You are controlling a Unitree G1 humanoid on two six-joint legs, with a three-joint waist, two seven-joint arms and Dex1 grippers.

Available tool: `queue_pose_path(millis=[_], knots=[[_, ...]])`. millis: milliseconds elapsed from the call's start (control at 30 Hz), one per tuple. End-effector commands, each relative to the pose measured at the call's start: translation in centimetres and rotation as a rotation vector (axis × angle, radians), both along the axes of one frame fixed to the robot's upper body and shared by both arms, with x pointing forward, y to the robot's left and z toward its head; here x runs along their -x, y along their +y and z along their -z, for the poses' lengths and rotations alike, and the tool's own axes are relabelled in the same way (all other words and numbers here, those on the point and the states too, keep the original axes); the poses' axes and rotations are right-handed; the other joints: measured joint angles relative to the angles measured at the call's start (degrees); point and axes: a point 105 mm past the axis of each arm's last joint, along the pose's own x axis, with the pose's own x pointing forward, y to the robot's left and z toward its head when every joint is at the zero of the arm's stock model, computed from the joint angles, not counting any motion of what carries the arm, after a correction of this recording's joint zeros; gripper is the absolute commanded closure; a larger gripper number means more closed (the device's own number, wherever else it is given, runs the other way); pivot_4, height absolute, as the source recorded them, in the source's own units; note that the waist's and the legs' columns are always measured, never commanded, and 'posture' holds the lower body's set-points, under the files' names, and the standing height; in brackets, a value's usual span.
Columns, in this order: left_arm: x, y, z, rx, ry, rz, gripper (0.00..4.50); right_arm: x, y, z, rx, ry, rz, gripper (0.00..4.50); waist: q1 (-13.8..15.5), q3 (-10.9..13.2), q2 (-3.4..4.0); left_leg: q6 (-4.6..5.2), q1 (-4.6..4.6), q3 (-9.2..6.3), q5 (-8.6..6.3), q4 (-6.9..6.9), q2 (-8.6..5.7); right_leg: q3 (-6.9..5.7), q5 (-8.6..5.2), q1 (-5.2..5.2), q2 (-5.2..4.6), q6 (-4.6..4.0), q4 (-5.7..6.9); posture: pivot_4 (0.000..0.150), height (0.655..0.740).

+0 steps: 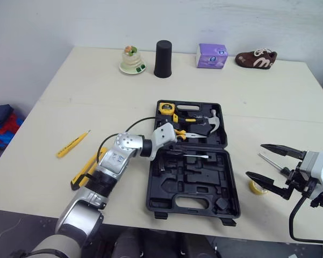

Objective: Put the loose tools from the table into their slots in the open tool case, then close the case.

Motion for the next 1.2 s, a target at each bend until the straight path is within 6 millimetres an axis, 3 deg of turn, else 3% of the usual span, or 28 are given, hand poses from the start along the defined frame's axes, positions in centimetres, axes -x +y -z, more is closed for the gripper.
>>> queue_pose_path(millis=[33,167,333,467,533,633,700,733,800,867,1067,1100,1167,1200], knots=[[0.4,0.7,3.1,-0.108,0.084,-0.013,4.48,0.3,-0.1,-0.7,0.001,-0.033,0.013,0.00,-0.1,0.0,0.01,0.00,0.06,0.00,0.00,-0.01,-0.01,0.00,0.01,0.06,0.00,0.02,0.00,0.150,0.7400],[1.2,1.2,5.4,-0.232,0.081,0.017,4.48,0.6,-0.5,-0.3,0.004,-0.026,0.038,0.00,-0.1,-0.3,0.02,0.00,0.36,-0.08,-0.07,-0.08,0.00,-0.07,0.01,0.41,-0.03,0.01,-0.07,0.150,0.7400],[1.2,2.7,8.4,-0.339,0.143,-0.064,4.48,0.7,-0.8,0.0,0.000,-0.026,0.066,0.00,-0.1,-1.4,0.19,0.08,0.59,-0.23,-0.37,-0.13,0.23,-0.12,0.01,0.91,-0.07,0.01,-0.56,0.150,0.7400],[1.0,3.5,9.2,-0.379,0.138,-0.085,4.48,0.6,-1.1,0.2,-0.003,-0.031,0.095,0.00,-0.2,-2.2,0.10,0.34,0.69,-0.24,-0.58,-0.12,0.34,-0.10,0.00,1.07,-0.15,-0.02,-0.63,0.150,0.7400],[0.8,3.1,8.4,-0.334,0.115,-0.076,4.48,0.6,-1.4,0.2,-0.005,-0.034,0.114,0.00,-0.3,-2.3,0.10,0.35,0.97,-0.21,-0.64,-0.15,0.38,-0.09,-0.02,1.31,-0.21,-0.08,-0.68,0.150,0.7400],[-0.2,1.0,1.8,-0.013,-0.067,-0.017,4.48,0.4,-2.6,0.1,0.004,-0.027,0.193,0.00,-0.3,-2.3,0.31,0.01,1.43,-0.20,-1.00,-0.27,0.53,0.06,-0.59,1.99,-0.21,-1.14,-0.99,0.150,0.7400],[-0.9,1.9,-2.2,0.113,-0.230,-0.015,4.48,0.5,-3.3,-0.5,0.012,-0.027,0.225,0.00,-0.3,-1.9,0.57,0.03,1.39,-0.20,-0.98,-0.26,0.53,0.08,-0.55,1.82,-0.20,-1.08,-0.93,0.150,0.7400],[-1.3,2.7,-4.0,0.165,-0.312,-0.025,4.48,0.5,-4.0,-0.8,0.029,-0.022,0.266,0.00,-0.1,-1.7,0.47,0.20,1.29,-0.21,-0.82,-0.23,0.54,0.08,-0.48,1.67,-0.15,-0.94,-0.84,0.150,0.7400],[-1.3,4.6,-6.2,0.217,-0.372,-0.019,3.87,0.5,-5.4,-1.8,0.060,-0.067,0.329,0.00,-0.1,-1.7,0.45,0.23,0.63,-0.23,-0.64,-0.16,0.56,0.08,-0.10,0.94,-0.09,-0.25,-0.61,0.150,0.7400],[-1.5,7.8,-7.6,0.228,-0.353,-0.075,3.23,1.0,-7.2,-3.2,0.089,-0.127,0.382,0.00,-0.1,-1.6,0.47,-0.19,0.27,-0.15,-0.43,-0.19,0.52,0.09,-0.09,0.49,-0.03,-0.22,-0.58,0.150,0.7400],[-0.3,17.9,-6.4,0.138,-0.305,-0.290,0.48,4.1,-12.4,-3.5,0.149,-0.163,0.584,0.00,-0.1,-1.6,0.48,-0.27,0.29,0.06,-0.60,-0.34,0.51,-0.11,-0.38,0.38,0.01,-0.24,-0.68,0.150,0.7400],[0.0,22.0,-6.0,0.115,-0.312,-0.435,0.04,5.4,-14.2,-3.3,0.151,-0.178,0.676,0.00,-0.1,-1.6,0.39,-0.28,0.28,0.06,-0.64,-0.34,0.54,-0.13,-0.45,0.36,0.00,-0.25,-0.68,0.150,0.7400],[1.1,28.1,-5.9,0.079,-0.332,-0.654,0.04,7.5,-16.7,-2.6,0.147,-0.187,0.814,0.00,-0.2,-1.5,0.20,-0.35,0.24,0.07,-0.73,-0.33,0.61,-0.13,-0.55,0.28,0.00,-0.30,-0.64,0.150,0.7400],[1.6,30.1,-6.0,0.066,-0.343,-0.724,0.04,8.3,-17.5,-2.3,0.142,-0.184,0.858,0.00,-0.2,-1.4,0.13,-0.38,0.20,0.07,-0.75,-0.34,0.65,-0.13,-0.58,0.20,0.01,-0.33,-0.61,0.150,0.7400]])
